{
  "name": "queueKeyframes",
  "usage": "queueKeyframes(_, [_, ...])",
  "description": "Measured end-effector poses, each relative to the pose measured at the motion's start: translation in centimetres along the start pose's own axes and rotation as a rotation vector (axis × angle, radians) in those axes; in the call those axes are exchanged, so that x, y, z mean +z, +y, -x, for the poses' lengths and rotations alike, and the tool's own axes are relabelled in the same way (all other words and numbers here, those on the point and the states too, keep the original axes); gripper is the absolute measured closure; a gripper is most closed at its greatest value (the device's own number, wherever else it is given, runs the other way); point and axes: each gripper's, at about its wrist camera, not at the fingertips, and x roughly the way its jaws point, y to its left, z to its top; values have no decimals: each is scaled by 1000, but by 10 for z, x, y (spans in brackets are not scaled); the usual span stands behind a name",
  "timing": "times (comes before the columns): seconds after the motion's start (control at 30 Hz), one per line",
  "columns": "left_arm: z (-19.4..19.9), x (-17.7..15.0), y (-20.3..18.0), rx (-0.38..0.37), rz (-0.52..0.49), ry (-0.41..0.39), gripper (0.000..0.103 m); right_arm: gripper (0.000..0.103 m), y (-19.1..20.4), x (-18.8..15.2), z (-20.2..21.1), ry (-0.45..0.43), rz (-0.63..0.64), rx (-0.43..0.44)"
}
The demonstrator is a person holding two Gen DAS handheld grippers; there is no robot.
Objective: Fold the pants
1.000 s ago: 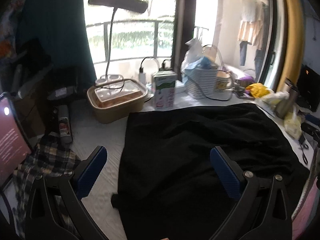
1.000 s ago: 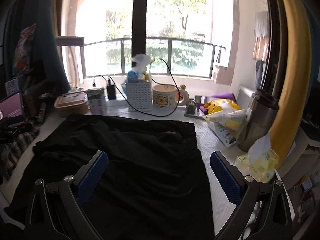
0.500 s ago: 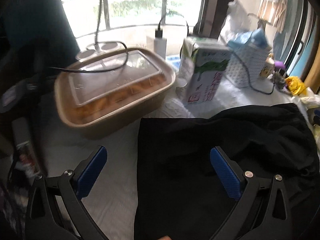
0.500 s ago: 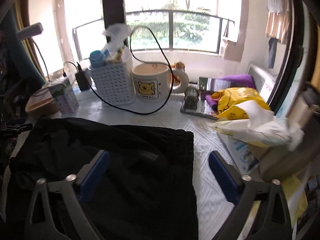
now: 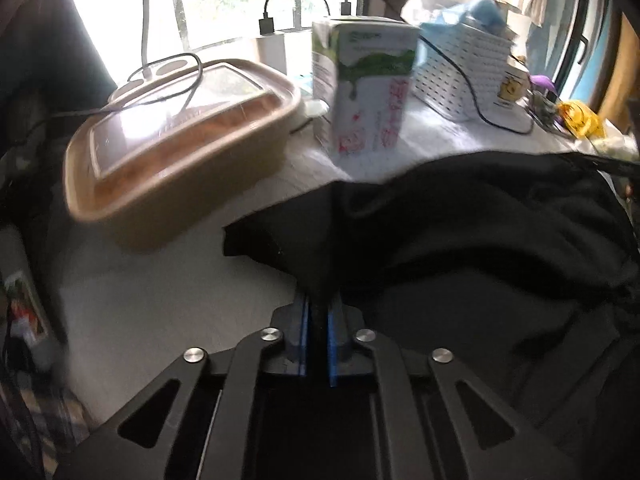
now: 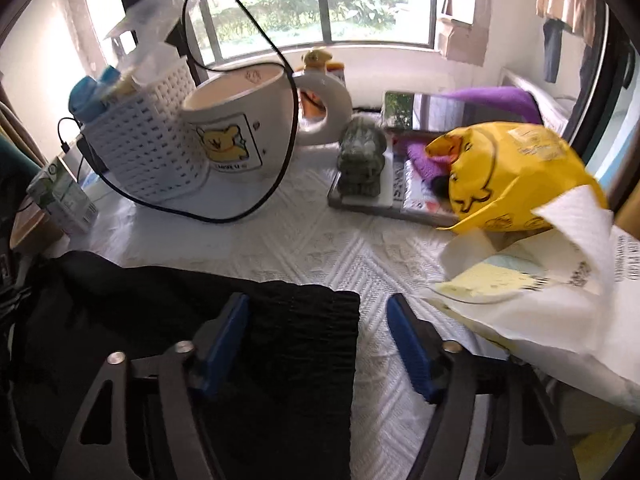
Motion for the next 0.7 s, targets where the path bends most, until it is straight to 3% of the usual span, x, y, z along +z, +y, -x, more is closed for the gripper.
queueKeyframes(0.07, [8,-9,-2,-3,3,4,98,58,5,-3,-3,7,21,9])
queueKeyframes(0.1, [12,-13,-1,-10,8,10,98,60,9,-6,-1,3,37,9])
queueKeyframes(0.2, [22,-23,3,-20,26,23,98,63,19,-12,8,-10,83,24])
queueKeyframes(0.43, [44,-42,0,-64,66,32,98,68,58,-41,41,-63,277,-69])
queueKeyframes(0.47, [47,-46,-1,-66,68,37,98,72,60,-46,44,-66,289,-73])
queueKeyframes(0.5, [48,-48,-3,-69,67,39,98,85,61,-51,47,-64,297,-71])
queueKeyframes(0.53, [49,-50,-6,-83,64,42,98,91,60,-57,51,-61,303,-65])
queueKeyframes(0.7, [65,-41,-2,-95,36,34,97,91,55,-69,60,-76,289,-35])
